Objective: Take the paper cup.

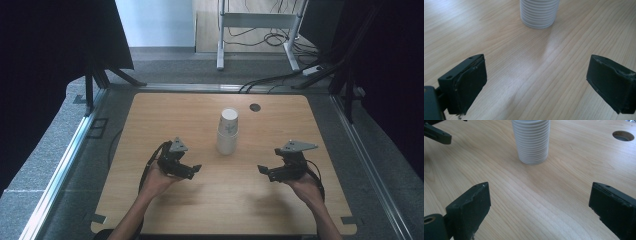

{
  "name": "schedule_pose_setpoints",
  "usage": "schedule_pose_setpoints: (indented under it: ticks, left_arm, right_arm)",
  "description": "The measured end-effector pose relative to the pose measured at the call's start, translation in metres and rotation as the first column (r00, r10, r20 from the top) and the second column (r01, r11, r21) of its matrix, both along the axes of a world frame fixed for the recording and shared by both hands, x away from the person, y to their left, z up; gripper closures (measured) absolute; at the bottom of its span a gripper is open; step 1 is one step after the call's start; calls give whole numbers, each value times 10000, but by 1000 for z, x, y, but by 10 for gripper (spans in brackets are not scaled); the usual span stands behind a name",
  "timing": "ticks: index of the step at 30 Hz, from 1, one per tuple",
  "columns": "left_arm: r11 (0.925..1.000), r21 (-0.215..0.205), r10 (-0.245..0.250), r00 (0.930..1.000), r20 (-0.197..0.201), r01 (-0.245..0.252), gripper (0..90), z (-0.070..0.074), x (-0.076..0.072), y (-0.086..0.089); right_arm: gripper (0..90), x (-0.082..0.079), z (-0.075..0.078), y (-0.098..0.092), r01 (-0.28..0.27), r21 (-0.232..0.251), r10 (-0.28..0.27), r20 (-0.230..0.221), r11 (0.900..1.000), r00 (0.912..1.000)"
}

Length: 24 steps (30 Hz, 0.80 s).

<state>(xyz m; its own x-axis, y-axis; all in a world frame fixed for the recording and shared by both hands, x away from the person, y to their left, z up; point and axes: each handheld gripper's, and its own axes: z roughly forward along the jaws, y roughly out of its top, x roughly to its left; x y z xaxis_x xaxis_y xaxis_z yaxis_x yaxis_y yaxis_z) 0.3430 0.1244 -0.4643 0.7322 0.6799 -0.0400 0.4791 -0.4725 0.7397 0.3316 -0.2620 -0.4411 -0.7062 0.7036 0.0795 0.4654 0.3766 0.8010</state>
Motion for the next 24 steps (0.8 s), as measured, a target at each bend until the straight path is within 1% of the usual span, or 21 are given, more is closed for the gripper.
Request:
schedule_pose_setpoints:
  ticks: [3,7,14,15,21,24]
  left_arm:
    - [9999,-55,-91,10000,7,91,29,2,4,-3]
    - [9996,124,-258,9996,80,257,34,4,8,-9]
    - [9991,184,-381,9991,174,377,48,5,15,-16]
    - [9991,177,-383,9991,191,380,50,5,16,-17]
    - [9990,42,-442,9989,145,441,52,7,24,-22]
    - [9988,-42,-477,9987,160,478,53,8,29,-24]
  right_arm:
    - [36,3,2,3,-118,17,118,-7,9999,9999]
    - [36,8,5,9,-280,-54,280,6,9996,9996]
    - [36,14,9,15,-464,77,464,10,9989,9989]
    - [36,15,10,16,-486,57,486,6,9988,9988]
    - [35,22,14,20,-660,380,661,-5,9971,9978]
    - [36,25,16,22,-701,433,701,3,9966,9975]
